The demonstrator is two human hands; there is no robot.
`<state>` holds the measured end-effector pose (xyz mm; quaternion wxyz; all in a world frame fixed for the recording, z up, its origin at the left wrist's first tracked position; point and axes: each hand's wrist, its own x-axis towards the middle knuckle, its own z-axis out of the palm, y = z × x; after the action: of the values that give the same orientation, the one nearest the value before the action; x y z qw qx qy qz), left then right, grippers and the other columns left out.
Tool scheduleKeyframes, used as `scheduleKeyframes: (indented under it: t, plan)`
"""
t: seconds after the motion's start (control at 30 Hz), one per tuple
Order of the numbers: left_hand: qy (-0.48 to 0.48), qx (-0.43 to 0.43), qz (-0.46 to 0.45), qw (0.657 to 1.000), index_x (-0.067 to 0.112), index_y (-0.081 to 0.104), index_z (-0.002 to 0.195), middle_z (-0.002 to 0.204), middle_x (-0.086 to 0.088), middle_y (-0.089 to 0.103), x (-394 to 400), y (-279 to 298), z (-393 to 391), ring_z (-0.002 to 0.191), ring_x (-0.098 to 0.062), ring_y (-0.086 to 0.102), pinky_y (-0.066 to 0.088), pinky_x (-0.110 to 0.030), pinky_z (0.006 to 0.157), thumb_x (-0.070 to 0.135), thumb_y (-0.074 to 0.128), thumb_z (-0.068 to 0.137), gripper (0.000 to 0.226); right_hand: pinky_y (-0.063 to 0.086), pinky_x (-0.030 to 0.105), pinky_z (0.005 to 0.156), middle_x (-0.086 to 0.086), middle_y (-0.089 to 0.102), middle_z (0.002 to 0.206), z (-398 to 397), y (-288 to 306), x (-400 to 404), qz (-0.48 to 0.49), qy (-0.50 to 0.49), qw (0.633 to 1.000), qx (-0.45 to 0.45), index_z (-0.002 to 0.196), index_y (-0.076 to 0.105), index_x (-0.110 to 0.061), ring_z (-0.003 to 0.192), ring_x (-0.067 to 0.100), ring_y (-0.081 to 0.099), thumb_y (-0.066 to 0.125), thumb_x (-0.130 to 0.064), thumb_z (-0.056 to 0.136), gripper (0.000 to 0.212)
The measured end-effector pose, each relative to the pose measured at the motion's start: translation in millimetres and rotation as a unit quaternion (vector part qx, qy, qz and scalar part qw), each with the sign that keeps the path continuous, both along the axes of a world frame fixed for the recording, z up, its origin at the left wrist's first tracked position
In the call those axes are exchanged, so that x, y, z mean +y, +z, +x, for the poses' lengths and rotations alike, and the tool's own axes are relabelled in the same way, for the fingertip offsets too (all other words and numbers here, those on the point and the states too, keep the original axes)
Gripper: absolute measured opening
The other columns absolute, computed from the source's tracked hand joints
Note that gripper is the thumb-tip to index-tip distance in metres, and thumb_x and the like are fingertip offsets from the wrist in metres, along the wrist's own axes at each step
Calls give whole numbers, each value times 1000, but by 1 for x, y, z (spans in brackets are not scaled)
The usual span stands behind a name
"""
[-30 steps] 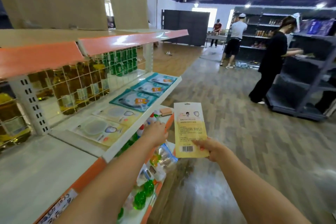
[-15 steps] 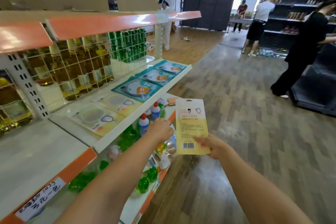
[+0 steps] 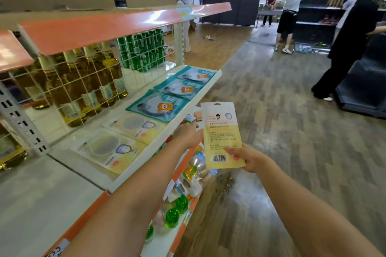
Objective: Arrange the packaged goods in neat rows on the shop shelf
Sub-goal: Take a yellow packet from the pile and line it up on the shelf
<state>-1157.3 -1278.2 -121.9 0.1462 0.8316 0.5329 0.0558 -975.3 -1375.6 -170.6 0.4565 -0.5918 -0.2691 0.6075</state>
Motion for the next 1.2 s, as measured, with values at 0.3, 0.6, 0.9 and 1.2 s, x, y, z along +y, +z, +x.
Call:
scheduleKeyframes:
  t: [0.3, 0.6, 0.9, 1.2]
  plan:
    - [54, -186, -154, 969, 14, 41, 140, 138, -11, 50, 26, -7, 11, 123, -30, 49, 40, -37, 99, 45, 32, 101, 51, 57, 39, 82, 8, 71, 102, -6, -4, 16, 18, 40, 999, 7, 107, 60, -10, 89, 22, 71, 56, -2, 91, 18]
    - [212, -455, -303, 810, 7, 57, 116, 110, -9, 65, 37, -13, 24, 106, -29, 63, 49, -45, 97, 22, 54, 96, 26, 59, 36, 77, 7, 72, 100, 2, 4, 44, -2, 113, 994, 0, 105, 62, -11, 89, 22, 70, 57, -3, 91, 17]
    - [254, -489, -175, 816, 6, 61, 118, 110, -12, 68, 37, -6, 34, 95, -27, 65, 54, -36, 84, 20, 53, 96, 28, 56, 31, 71, 6, 70, 102, 11, 13, 71, -9, 129, 984, -119, 120, 57, -2, 85, 19, 68, 64, -4, 87, 34]
    - [300, -494, -102, 810, 12, 62, 113, 98, 1, 64, 33, -7, 36, 85, -18, 61, 47, -25, 64, 24, 51, 96, 23, 50, 28, 82, 5, 55, 129, -2, 37, 65, 55, 52, 933, -352, 133, 46, -10, 100, 16, 57, 64, -17, 89, 48]
